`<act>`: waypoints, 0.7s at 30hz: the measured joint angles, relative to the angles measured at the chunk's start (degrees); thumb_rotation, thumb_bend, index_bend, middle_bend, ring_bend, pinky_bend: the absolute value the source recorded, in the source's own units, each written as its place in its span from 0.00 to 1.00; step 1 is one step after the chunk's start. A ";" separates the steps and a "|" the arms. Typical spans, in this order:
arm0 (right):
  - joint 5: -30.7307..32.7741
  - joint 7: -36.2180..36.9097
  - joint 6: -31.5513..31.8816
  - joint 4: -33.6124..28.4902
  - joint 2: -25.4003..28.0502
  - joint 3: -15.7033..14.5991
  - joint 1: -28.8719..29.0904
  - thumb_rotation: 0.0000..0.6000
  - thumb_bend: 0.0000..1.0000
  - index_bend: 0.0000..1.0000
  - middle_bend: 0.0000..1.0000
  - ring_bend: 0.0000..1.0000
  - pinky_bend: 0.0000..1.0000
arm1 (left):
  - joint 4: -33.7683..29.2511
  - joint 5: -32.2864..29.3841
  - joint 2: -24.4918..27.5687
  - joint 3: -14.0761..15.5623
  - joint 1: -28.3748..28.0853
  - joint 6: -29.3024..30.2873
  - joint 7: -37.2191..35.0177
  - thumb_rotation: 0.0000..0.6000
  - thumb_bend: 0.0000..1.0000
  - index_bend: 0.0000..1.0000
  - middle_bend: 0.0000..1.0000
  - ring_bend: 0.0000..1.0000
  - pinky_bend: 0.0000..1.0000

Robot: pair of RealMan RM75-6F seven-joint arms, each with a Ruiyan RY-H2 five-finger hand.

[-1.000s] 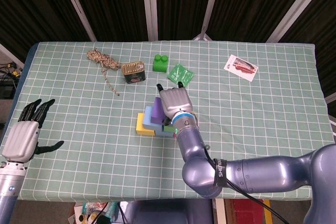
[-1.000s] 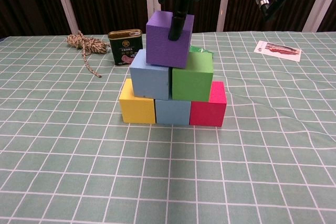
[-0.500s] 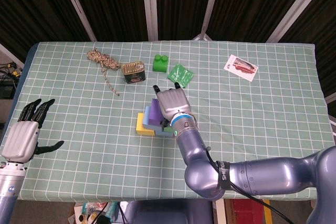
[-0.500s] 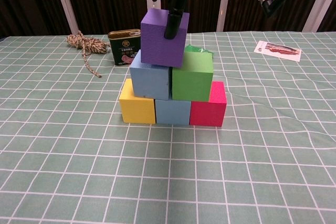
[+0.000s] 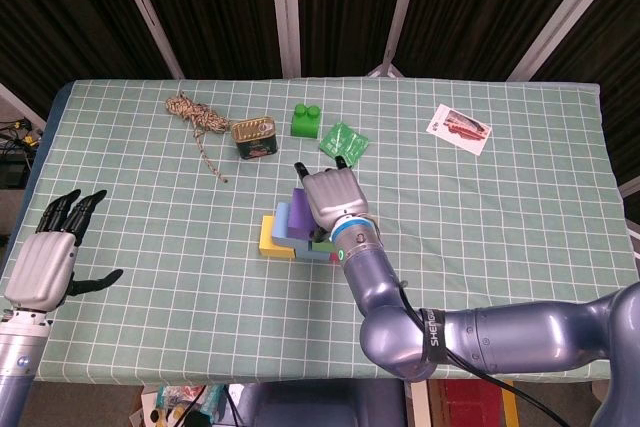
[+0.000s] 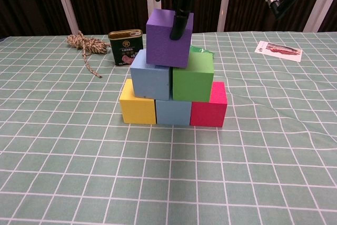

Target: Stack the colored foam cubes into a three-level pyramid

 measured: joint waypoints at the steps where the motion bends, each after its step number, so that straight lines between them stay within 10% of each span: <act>1: 0.07 0.03 -0.01 0.03 0.01 -0.06 0.02 1.00 0.26 0.00 0.49 0.27 0.00 | 0.00 -0.01 0.00 0.01 0.01 0.01 0.01 1.00 0.06 0.06 0.11 0.01 0.02; 21: 0.95 0.28 -0.30 0.95 -0.26 -1.42 0.39 1.00 0.26 0.00 0.49 0.27 0.00 | 0.19 -0.35 -0.20 0.04 -0.11 -0.25 0.17 1.00 0.06 0.06 0.11 0.01 0.02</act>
